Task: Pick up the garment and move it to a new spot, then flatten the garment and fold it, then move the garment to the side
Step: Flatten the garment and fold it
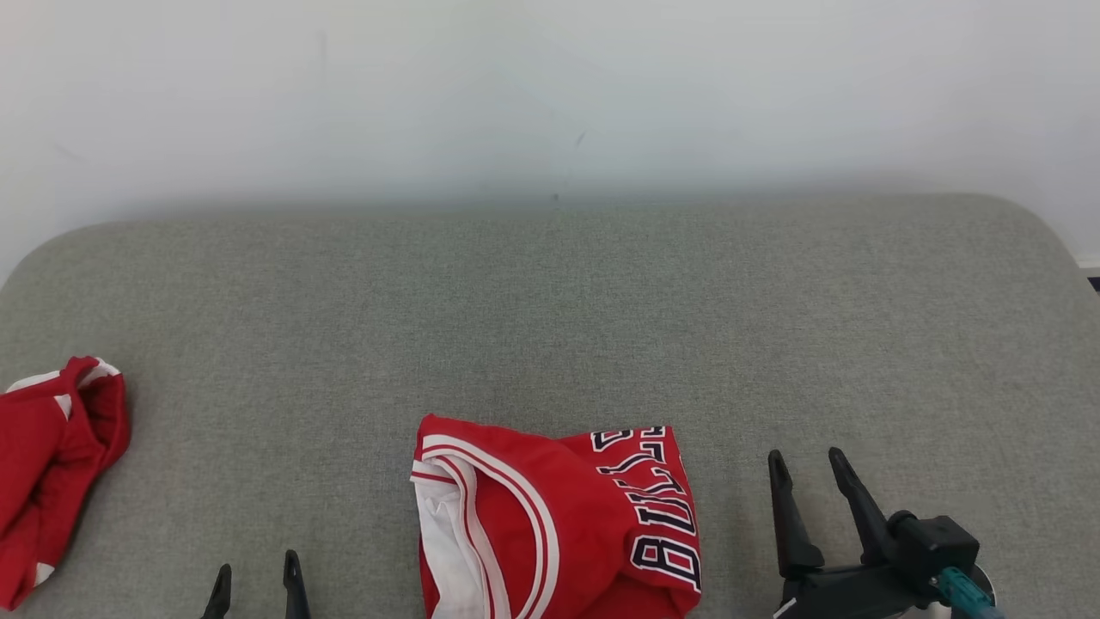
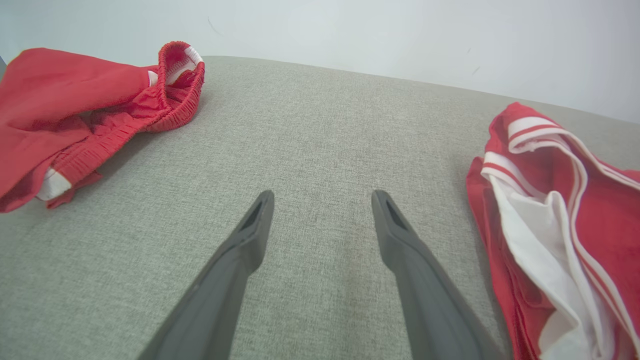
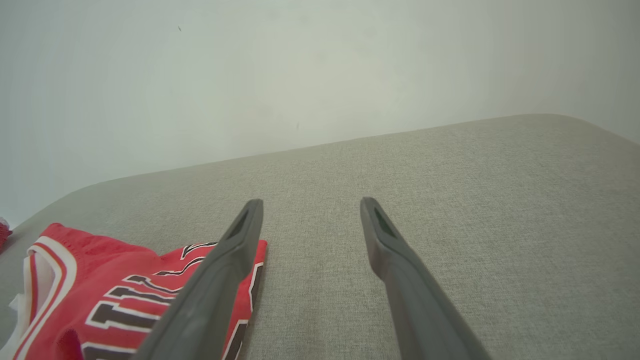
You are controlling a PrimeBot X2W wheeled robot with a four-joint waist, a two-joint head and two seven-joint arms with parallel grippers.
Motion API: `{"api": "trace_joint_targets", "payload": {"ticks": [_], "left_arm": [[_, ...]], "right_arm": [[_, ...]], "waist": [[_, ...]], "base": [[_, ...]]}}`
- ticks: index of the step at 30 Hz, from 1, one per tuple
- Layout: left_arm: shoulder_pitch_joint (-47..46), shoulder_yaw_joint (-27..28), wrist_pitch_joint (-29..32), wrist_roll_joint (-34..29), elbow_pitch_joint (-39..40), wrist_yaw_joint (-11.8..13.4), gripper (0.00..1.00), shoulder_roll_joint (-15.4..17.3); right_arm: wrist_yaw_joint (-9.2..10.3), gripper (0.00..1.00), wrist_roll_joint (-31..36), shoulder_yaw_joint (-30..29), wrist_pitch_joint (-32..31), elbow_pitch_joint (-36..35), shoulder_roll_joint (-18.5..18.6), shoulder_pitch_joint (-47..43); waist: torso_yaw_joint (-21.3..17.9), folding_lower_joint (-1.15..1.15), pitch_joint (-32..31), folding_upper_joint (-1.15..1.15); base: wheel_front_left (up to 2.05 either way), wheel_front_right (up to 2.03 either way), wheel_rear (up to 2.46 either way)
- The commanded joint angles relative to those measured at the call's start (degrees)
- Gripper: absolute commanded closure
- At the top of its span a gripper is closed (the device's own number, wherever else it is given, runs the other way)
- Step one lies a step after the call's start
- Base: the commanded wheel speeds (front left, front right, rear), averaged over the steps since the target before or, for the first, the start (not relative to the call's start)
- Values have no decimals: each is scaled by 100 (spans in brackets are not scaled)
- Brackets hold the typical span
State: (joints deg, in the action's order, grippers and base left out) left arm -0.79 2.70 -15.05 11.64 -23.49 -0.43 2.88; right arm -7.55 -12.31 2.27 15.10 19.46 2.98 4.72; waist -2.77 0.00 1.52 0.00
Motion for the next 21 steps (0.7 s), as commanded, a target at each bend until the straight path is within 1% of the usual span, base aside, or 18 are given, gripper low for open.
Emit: {"api": "trace_joint_targets", "payload": {"ticks": [1,3,7,9,11,15,21], "left_arm": [[68,10,-17,-40,21,21,0,1],[64,6,-17,-44,14,23,0,2],[57,6,-17,-53,-2,14,0,1],[44,2,-17,-50,-13,10,0,2],[38,-2,-17,-37,-22,7,0,1],[28,-23,-17,13,-42,22,0,0],[-24,-78,-17,48,-63,36,0,0]], "right_arm": [[14,0,84,47,5,-58,-14,-21],[14,0,143,223,4,-142,-17,-38],[14,0,357,805,3,-324,-7,-175],[14,0,417,1171,4,-441,54,-239],[14,0,441,1681,3,-550,188,-309],[14,0,333,2678,3,-662,572,-352],[14,0,118,3620,2,-439,999,8]], "waist": [[9,0,6,0],[24,0,14,0],[69,0,37,0],[93,0,47,0],[118,0,66,0],[153,0,101,0],[227,0,172,0]], "base": [[0,0,0],[0,0,0],[0,0,0],[0,0,0],[0,0,0],[0,0,0],[0,0,0]]}}
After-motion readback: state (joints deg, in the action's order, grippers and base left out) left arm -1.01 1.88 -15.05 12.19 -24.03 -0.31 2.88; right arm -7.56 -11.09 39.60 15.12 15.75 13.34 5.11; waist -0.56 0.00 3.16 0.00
